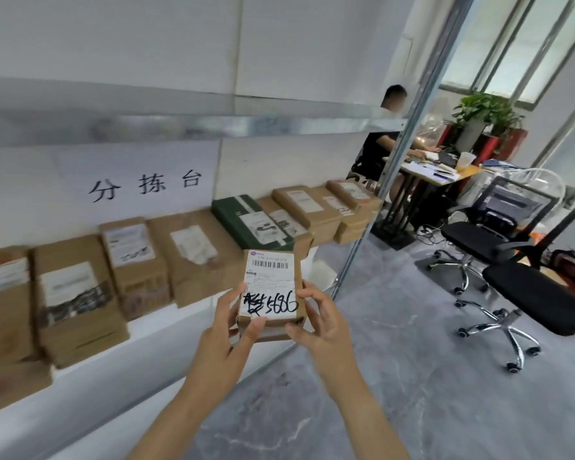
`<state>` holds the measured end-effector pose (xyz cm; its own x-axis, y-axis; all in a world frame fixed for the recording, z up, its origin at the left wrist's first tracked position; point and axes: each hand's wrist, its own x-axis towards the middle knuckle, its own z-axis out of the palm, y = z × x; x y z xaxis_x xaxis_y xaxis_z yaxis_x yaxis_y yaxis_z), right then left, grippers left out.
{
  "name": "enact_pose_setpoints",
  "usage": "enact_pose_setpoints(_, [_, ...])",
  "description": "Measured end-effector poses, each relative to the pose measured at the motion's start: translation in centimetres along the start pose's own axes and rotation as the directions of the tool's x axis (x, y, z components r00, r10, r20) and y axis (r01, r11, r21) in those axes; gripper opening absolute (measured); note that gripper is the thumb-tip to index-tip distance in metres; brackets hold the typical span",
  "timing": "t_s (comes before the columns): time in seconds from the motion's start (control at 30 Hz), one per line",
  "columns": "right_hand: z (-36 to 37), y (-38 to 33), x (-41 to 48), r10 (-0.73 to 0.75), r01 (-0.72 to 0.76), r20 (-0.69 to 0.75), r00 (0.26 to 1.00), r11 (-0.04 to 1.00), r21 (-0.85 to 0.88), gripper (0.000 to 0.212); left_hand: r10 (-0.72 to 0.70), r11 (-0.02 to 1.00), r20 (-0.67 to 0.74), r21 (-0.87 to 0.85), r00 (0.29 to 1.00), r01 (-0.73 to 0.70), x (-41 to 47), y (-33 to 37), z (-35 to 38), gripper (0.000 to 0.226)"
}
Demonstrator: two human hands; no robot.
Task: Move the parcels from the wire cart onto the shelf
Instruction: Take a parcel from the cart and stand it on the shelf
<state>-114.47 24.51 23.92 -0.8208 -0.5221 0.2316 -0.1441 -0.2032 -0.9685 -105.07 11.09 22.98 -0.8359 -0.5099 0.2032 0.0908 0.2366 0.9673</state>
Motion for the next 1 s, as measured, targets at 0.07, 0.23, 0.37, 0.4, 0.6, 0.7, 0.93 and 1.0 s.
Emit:
enact_pose_setpoints(0.07, [-2.1, 0.0, 2.0, 0.004, -0.004, -0.025, 1.000, 1.000, -0.006, 0.045, -0.005, 1.000, 0.040, -0.006, 0.999, 0.005, 2.5, 0.1, 2.0, 0.044])
enact_pose_setpoints(0.23, [-7.5, 0.3, 6.0, -0.011, 0.011, -0.072, 0.997, 1.000, -0.006, 0.045, 0.000, 1.000, 0.105, 0.013, 0.994, -0.002, 7.3, 0.5, 7.4, 0.045])
enact_pose_setpoints(0.37, [-12.4, 1.2, 9.3, 0.014, -0.015, -0.074, 0.997, 1.000, -0.019, 0.044, -0.011, 1.000, 0.111, 0.027, 0.994, 0.008, 11.0, 0.3, 12.0, 0.057])
enact_pose_setpoints(0.4, [-13.7, 1.5, 10.2, 0.021, -0.022, -0.074, 0.997, 1.000, -0.013, 0.044, -0.018, 0.999, 0.103, 0.037, 0.994, 0.014, 11.9, 0.2, 13.3, 0.058])
enact_pose_setpoints(0.6, [-22.8, 2.1, 16.3, 0.033, -0.034, -0.032, 0.999, 0.998, -0.052, 0.047, -0.038, 0.998, 0.015, 0.059, 0.999, 0.037, 16.9, -0.5, 22.8, 0.056])
enact_pose_setpoints(0.7, [-27.7, 1.7, 19.6, 0.021, -0.020, 0.025, 0.999, 0.997, -0.070, 0.045, -0.055, 0.997, -0.036, 0.045, 0.998, 0.056, 19.5, -0.2, 27.7, 0.060])
enact_pose_setpoints(0.93, [-35.7, 2.6, 25.3, 0.023, -0.019, 0.053, 0.998, 0.997, -0.073, 0.044, -0.081, 0.996, -0.145, 0.019, 0.986, 0.084, 24.7, 0.7, 36.1, 0.067])
enact_pose_setpoints(1.0, [-37.2, 3.4, 26.9, 0.024, -0.021, 0.039, 0.999, 0.997, -0.076, 0.044, -0.091, 0.995, -0.155, 0.022, 0.984, 0.095, 26.3, 0.5, 37.6, 0.068])
